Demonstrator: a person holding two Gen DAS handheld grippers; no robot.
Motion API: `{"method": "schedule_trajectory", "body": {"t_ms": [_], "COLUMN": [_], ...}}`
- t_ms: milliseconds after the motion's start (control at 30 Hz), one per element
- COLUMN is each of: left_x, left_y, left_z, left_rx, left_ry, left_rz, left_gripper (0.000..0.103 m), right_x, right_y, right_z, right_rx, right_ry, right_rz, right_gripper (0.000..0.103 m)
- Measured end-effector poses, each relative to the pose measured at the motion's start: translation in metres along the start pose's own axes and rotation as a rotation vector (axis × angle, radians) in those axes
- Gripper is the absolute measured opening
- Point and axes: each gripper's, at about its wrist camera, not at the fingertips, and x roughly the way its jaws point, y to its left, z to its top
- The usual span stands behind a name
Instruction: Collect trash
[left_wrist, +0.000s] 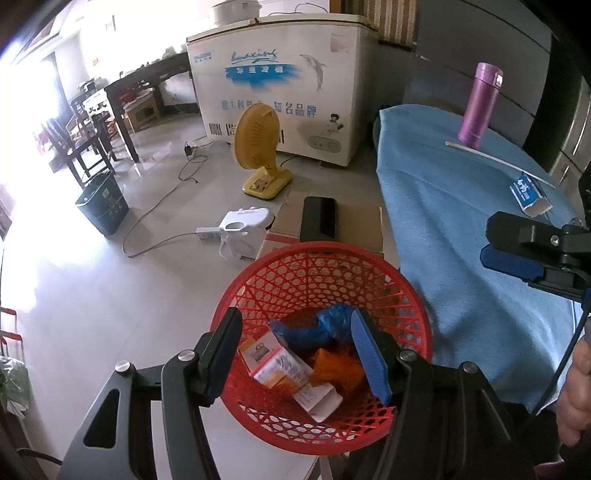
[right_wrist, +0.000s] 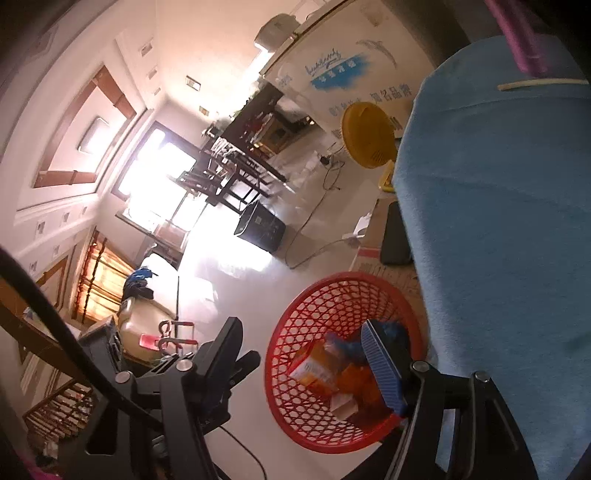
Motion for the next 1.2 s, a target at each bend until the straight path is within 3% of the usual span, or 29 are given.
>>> {"method": "schedule_trajectory", "body": {"t_ms": [200, 667, 1200], "left_x": [-0.013, -0.050, -0.064], "left_y": [-0.026, -0.109, -0.233], "left_z": [0.008, 0.026, 0.022], "left_rx": [0.061, 0.267, 0.545], "left_ry": [-0.032, -0.151, -0.168], "left_rz": [-0.009, 0.004, -0.068], "left_gripper": [0.062, 0.062, 0.063], "right_x": [-0.020, -0.113, -0.231], "right_y": [-0.008, -0.026, -0.082], "right_z": [-0.003, 0.000, -0.005], "right_rx": [-0.015, 0.000, 0.110], "right_ry": [-0.051, -0.268, -0.477], "right_rz": [-0.047, -0.164, -0.298], "right_gripper": [0.071, 0.071, 0.071]}}
